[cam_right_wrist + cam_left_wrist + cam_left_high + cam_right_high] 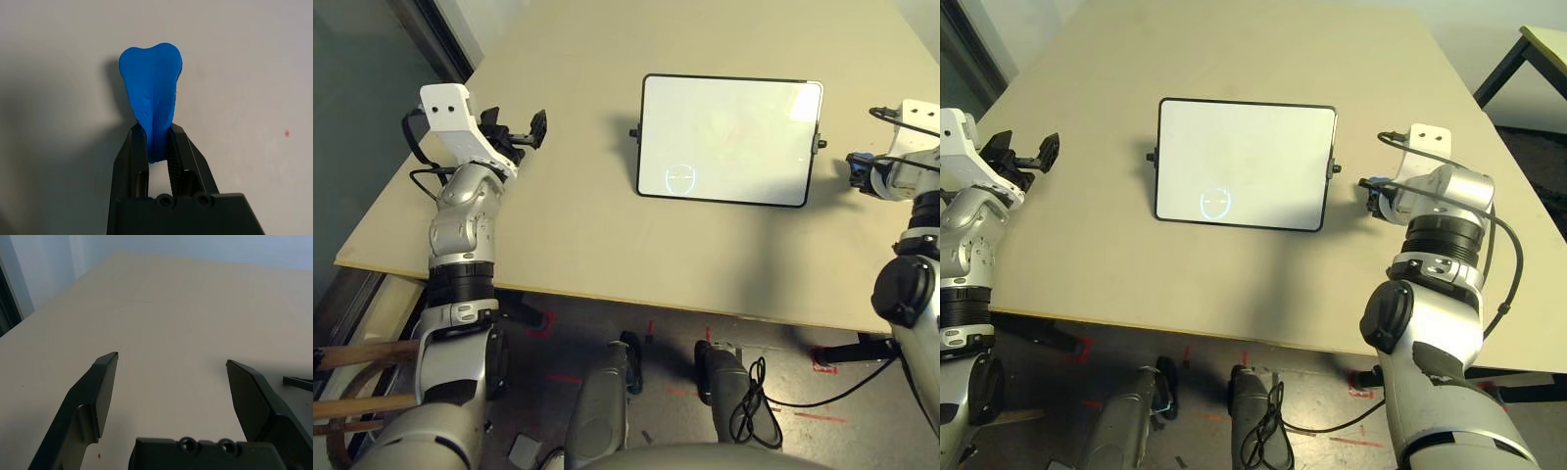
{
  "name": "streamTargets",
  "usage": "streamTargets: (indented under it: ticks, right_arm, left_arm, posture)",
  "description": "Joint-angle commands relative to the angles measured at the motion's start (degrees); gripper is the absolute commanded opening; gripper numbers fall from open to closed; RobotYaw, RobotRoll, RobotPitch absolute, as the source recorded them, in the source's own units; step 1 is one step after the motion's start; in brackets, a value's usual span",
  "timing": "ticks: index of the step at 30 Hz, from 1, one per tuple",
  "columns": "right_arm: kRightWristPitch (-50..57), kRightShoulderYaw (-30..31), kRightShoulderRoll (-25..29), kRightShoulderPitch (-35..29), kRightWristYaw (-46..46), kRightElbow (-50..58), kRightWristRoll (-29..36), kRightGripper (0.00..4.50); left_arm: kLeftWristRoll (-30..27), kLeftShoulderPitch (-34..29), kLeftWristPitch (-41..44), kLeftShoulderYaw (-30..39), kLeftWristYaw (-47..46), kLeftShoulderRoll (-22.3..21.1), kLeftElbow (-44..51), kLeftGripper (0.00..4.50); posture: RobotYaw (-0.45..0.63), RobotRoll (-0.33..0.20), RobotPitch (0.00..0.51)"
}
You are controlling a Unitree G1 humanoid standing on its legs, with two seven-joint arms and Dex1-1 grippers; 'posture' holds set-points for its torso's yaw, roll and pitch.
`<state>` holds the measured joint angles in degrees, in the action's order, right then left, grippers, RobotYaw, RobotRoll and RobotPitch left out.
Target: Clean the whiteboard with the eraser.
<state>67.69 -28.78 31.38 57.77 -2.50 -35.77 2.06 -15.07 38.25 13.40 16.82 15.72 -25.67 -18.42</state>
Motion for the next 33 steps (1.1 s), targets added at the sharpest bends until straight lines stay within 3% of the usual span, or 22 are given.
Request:
streamTargets:
  ticks: [1,7,14,19,26,33]
  right_arm:
    - [3.07,-0.85,-0.3,-1.94,1.43,3.52,1.45,0.46]
    - [3.72,-1.0,-0.58,-2.97,2.88,3.83,2.16,0.46]
    - [-1.68,1.62,-0.08,-5.03,0.96,5.52,3.65,2.83]
    - [-12.21,2.54,1.26,-7.67,-1.9,7.28,4.67,4.41]
    - [-41.91,0.59,4.03,-12.06,0.2,5.69,3.81,4.46]
    - [-55.41,-3.27,4.91,-20.17,5.37,0.07,5.23,4.46]
  left_arm:
    - [0.64,-0.78,0.12,-0.99,0.2,0.52,-1.05,4.5]
    - [0.41,-0.53,1.12,-1.62,0.31,0.38,-0.54,4.5]
    - [0.47,0.17,1.44,-2.61,0.7,0.51,-1.63,4.5]
    - [0.96,2.21,0.84,-3.18,0.86,0.57,-3.93,4.5]
    - [2.59,5.85,-4.21,-1.48,-2.15,0.47,-10.35,4.5]
    - [5.08,7.94,-12.05,0.01,-7.0,-1.7,-19.21,4.5]
  posture:
    - [0.05,0.0,0.256]
    - [0.05,0.0,0.263]
    - [0.04,0.0,0.274]
    - [0.02,0.0,0.284]
    - [0.0,0.0,0.273]
    - [-0.03,0.0,0.243]
